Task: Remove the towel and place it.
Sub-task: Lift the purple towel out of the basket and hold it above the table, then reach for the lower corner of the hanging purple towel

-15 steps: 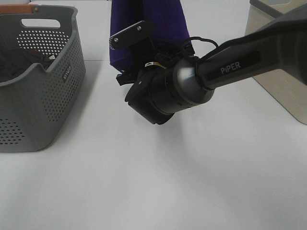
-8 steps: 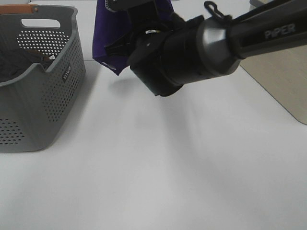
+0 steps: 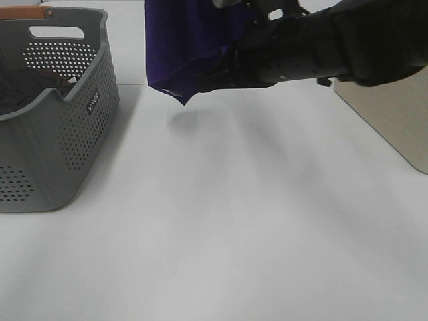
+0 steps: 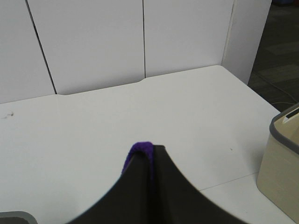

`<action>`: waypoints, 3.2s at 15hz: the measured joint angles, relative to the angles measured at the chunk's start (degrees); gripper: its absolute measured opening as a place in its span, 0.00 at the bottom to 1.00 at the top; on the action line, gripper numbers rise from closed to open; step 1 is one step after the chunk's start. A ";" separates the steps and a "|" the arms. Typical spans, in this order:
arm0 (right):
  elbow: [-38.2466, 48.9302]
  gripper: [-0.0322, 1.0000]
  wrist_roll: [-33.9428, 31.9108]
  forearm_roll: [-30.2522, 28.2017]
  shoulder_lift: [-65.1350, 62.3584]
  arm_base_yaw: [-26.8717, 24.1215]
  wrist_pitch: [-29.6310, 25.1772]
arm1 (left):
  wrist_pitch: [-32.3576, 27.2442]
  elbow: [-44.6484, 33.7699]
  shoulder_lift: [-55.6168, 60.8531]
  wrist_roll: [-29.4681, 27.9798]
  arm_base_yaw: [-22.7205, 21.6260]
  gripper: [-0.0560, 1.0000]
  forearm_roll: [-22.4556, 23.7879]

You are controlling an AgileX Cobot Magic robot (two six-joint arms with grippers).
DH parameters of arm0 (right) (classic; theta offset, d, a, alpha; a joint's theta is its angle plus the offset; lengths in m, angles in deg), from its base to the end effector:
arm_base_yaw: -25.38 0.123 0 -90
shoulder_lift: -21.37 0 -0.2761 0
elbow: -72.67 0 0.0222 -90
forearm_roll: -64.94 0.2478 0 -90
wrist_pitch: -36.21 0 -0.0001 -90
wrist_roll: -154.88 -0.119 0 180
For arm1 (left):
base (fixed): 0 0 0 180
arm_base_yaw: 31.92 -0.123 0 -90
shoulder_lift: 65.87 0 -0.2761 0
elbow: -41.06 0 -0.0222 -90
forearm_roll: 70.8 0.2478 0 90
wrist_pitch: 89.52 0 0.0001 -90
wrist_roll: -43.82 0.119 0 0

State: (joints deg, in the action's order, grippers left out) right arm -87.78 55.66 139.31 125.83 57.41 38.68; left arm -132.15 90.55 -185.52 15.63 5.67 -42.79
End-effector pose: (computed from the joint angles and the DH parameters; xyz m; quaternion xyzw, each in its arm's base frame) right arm 0.3299 0.2007 0.2048 -0.2805 0.8342 0.0873 0.4667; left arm 0.3944 -0.2558 0.4306 0.1236 0.8007 -0.0942 0.5786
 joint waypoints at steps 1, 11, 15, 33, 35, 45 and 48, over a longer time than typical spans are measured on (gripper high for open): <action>0.92 0.03 0.11 -0.06 -2.01 -4.07 -7.62 | -0.86 0.00 0.00 0.40 0.00 0.05 -0.23; -2.69 0.03 -22.69 -40.79 -7.56 -23.55 -42.51 | -9.85 0.00 0.00 6.88 -4.64 0.05 -14.67; -11.12 0.03 -24.12 -45.78 -8.02 -23.55 -44.92 | -9.28 0.00 0.00 15.93 -7.39 0.05 -31.68; -31.23 0.03 -36.21 -70.70 -15.41 -23.55 -66.41 | -2.12 -27.22 15.58 22.23 -9.17 0.05 -43.43; -31.23 0.03 -37.18 -64.34 -14.44 -23.55 -66.52 | 0.17 -30.37 14.95 22.98 -9.17 0.05 -44.29; -6.53 0.32 -41.94 -42.97 -16.10 -23.55 -38.22 | 10.71 -16.84 7.51 30.19 -9.17 0.05 -45.84; -5.90 0.50 -39.94 -37.01 -14.78 -23.09 -35.35 | 10.66 -12.89 4.76 31.28 -9.11 0.05 -45.84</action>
State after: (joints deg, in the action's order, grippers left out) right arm -93.68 15.73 102.30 111.05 34.32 3.33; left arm -121.49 77.66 -180.77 46.92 -3.44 -88.62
